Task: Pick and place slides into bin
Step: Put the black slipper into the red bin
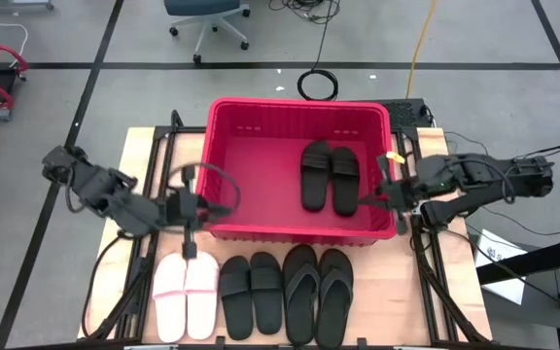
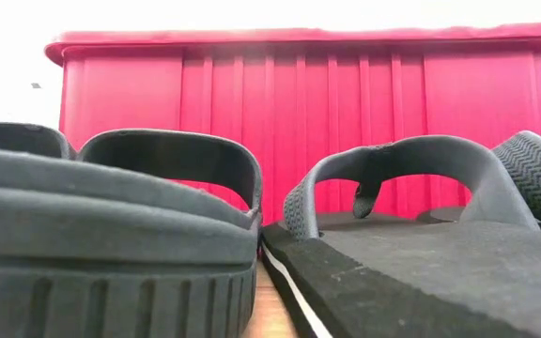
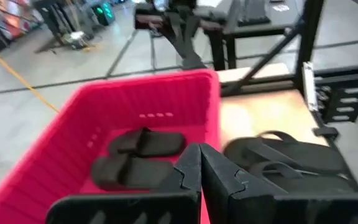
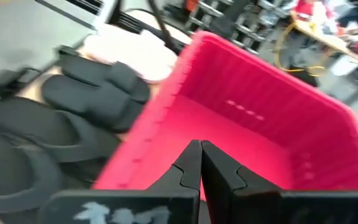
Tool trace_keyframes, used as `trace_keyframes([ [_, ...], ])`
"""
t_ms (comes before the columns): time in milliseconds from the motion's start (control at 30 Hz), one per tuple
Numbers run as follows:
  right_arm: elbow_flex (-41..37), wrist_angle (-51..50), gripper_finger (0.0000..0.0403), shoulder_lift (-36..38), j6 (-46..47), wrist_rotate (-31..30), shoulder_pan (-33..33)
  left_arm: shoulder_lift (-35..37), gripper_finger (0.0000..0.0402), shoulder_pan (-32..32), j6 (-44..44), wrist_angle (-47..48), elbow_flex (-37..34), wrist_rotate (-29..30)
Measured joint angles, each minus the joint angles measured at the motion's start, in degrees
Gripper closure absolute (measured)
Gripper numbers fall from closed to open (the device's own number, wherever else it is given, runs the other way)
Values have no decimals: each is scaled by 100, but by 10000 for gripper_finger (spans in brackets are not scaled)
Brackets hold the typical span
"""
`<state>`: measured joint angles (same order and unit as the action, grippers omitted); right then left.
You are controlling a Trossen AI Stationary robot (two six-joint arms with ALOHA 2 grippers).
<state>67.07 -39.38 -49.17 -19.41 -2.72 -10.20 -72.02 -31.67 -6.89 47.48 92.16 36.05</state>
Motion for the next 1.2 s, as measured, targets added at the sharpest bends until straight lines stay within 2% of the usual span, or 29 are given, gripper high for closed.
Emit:
trace_keyframes([
  [300,0,-361,403,89,914,711,-997,-852,401,-312,-1102,-89,0,-134],
  [600,0,-601,403,103,983,750,-1674,-1639,401,-426,-2473,-103,0,-682],
  [833,-14,-671,403,21,1493,750,-2104,-2047,401,-539,-2781,-114,0,-807],
  [967,-454,-349,403,-121,1722,753,-2442,-2074,401,-682,-2779,-150,0,-805],
  [1067,-920,23,403,-216,2334,892,-2732,-2066,401,-770,-2752,-292,0,-777],
  [1200,-1617,1032,403,-280,3145,896,-3144,-2007,401,-894,-2640,-456,0,-752],
])
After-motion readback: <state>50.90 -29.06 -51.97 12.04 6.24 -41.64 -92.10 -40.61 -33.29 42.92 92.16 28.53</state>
